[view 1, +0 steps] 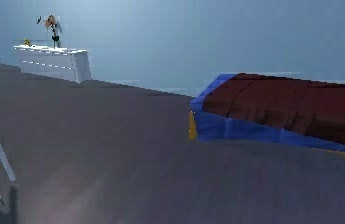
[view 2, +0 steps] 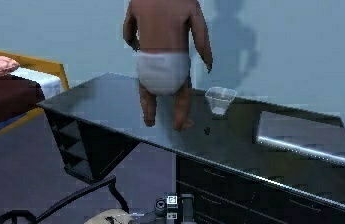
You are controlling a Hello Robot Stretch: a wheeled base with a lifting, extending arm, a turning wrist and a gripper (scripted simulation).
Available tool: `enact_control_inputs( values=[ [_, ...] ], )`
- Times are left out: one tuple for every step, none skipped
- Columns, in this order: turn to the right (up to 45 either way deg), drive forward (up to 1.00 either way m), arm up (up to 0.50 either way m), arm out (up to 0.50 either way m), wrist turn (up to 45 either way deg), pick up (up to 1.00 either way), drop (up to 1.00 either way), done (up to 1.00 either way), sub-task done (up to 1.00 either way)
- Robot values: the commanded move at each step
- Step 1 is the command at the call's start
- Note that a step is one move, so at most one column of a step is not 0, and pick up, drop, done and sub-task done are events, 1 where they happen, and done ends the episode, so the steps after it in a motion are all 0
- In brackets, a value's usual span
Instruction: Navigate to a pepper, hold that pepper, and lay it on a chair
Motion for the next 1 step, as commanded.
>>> enact_control_inputs(
  values=[
    [0.0, 0.0, 0.1, 0.0, 0.0, 0.0, 0.0, 0.0, 0.0]
  ],
)
